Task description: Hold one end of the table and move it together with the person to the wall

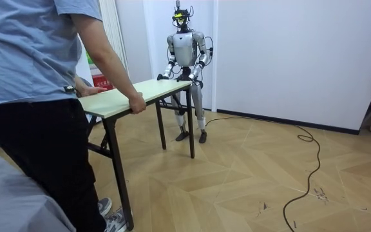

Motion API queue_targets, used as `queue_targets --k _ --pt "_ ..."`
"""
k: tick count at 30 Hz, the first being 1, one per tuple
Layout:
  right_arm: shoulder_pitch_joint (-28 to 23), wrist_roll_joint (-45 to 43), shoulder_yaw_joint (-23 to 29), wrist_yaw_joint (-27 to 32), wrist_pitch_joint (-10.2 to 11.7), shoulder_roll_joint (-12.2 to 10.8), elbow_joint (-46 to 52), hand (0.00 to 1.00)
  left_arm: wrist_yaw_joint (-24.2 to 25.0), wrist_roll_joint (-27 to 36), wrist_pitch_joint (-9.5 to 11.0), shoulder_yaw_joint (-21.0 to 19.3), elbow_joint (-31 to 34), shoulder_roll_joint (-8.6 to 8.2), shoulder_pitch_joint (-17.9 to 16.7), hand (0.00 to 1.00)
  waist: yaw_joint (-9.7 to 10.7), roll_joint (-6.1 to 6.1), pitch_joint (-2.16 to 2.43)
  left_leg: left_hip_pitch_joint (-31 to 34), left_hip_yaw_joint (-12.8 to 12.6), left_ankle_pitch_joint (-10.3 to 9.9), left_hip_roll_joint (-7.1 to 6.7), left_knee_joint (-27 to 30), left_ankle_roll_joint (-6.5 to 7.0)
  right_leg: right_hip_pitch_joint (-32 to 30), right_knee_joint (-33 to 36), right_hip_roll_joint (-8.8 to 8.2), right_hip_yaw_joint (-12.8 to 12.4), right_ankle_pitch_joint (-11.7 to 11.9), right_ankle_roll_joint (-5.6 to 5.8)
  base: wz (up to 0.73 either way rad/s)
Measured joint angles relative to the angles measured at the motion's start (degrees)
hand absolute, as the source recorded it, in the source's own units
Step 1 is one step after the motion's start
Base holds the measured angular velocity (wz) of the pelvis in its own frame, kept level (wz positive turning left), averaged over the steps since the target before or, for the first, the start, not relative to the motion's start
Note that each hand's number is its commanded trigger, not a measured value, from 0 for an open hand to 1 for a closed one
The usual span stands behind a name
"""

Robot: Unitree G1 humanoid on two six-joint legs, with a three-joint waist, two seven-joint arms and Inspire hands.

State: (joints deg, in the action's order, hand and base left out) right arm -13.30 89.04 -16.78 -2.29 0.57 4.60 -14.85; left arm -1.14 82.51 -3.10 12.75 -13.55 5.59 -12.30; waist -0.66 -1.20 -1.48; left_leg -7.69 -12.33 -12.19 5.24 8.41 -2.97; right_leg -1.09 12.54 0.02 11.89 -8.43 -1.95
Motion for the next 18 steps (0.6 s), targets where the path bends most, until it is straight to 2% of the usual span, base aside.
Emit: queue_targets --k 15,18 --pt "0.6 -0.71 0.2 0.12 -0.09 0.26 -0.2 1.0 0.06 -0.04 -0.47 -0.09 0.02 -0.11 0.02 1.0 0.03 -0.11 0.11 0.0 0.05 0.0 0.01 0.02 0.0 0.42 -0.72 0.1 0.15 0.0 0.0 0.0" --pt "0.64 -0.71 0.64 0.12 -0.22 0.34 -0.07 1.0 0.23 -0.06 -0.58 -0.13 0.13 -0.09 0.04 1.0 0.03 -0.16 0.26 -0.17 0.09 0.0 0.04 0.01 0.0 0.54 -0.74 0.12 0.13 0.0 0.0 -0.01"
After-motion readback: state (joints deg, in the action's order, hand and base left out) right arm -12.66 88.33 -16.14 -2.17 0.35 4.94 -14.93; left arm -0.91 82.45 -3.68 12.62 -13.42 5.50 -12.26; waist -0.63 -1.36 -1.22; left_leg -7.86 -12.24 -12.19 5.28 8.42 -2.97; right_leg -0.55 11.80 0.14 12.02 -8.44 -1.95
